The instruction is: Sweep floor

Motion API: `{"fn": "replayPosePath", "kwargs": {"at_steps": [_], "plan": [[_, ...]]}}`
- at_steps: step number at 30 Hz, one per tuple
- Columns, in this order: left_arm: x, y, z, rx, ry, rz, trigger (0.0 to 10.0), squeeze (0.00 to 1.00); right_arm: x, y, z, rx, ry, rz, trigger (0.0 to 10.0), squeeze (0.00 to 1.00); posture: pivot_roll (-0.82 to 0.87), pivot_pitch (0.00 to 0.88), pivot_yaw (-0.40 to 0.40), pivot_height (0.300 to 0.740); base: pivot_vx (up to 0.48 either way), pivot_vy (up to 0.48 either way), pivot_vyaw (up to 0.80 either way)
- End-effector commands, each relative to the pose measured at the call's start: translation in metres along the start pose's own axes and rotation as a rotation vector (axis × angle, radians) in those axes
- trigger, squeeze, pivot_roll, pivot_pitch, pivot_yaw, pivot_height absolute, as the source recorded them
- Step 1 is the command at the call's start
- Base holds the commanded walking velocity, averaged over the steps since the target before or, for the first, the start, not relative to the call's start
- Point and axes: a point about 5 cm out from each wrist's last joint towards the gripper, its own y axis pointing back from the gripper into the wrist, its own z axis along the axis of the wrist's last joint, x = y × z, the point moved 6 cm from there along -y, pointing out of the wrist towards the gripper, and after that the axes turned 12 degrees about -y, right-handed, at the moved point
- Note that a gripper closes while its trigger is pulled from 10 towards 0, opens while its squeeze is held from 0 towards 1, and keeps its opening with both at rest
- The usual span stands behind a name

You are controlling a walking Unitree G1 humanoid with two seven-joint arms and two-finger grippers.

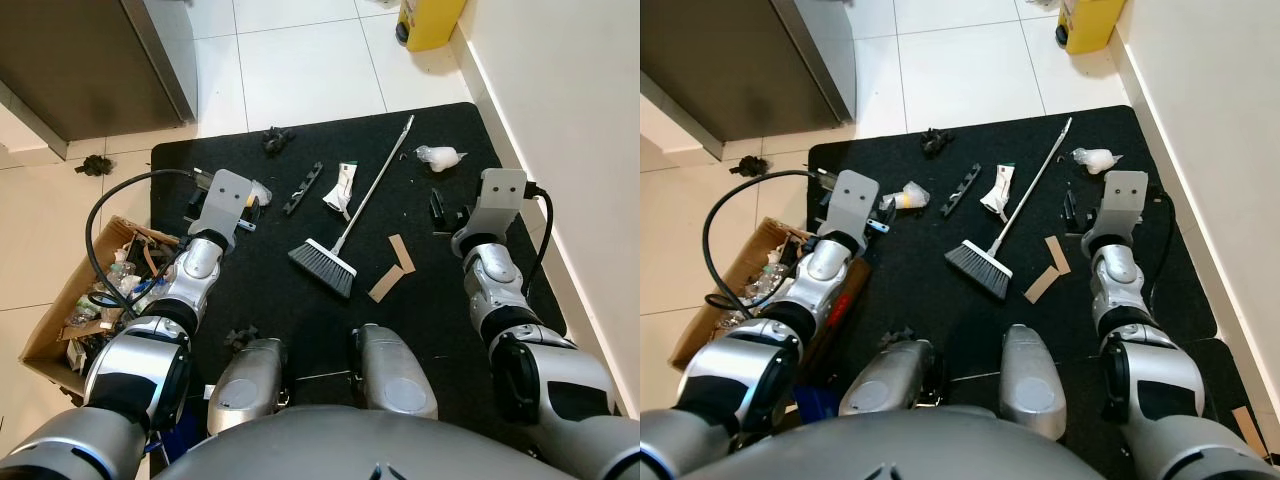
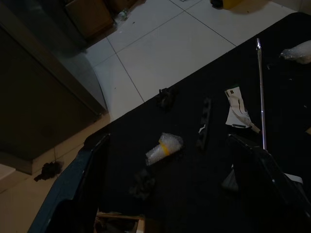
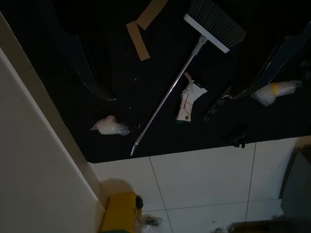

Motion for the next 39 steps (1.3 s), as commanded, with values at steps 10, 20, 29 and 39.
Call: {"fn": "replayPosePath", "kwargs": {"at_steps": [10,20,29,39], "plan": [[-0.0040,0.0009,-0.0016,0.003,-0.010,-0.021,10.0,0.00,-0.0017,0.0011,-0.0017,0.004,0.001,-0.002,10.0,0.00,-0.01,0.000,0.029,0.740,0.000,0.000,0.00],[-0.0043,0.0011,-0.0005,-0.004,-0.016,-0.017,10.0,0.00,-0.0026,0.0015,-0.0009,-0.002,-0.006,-0.001,10.0,0.00,-0.01,0.000,0.026,0.740,0.000,0.000,0.00],[-0.0074,0.0011,0.0011,-0.011,-0.041,-0.027,10.0,0.00,-0.0023,0.0014,-0.0019,0.008,0.004,0.005,10.0,0.00,-0.01,0.000,0.026,0.740,0.000,0.000,0.00],[-0.0080,0.0009,0.0010,-0.010,-0.056,-0.032,10.0,0.00,-0.0012,0.0007,-0.0023,0.013,0.018,0.006,10.0,0.00,-0.01,0.000,0.026,0.740,0.000,0.000,0.00]]}}
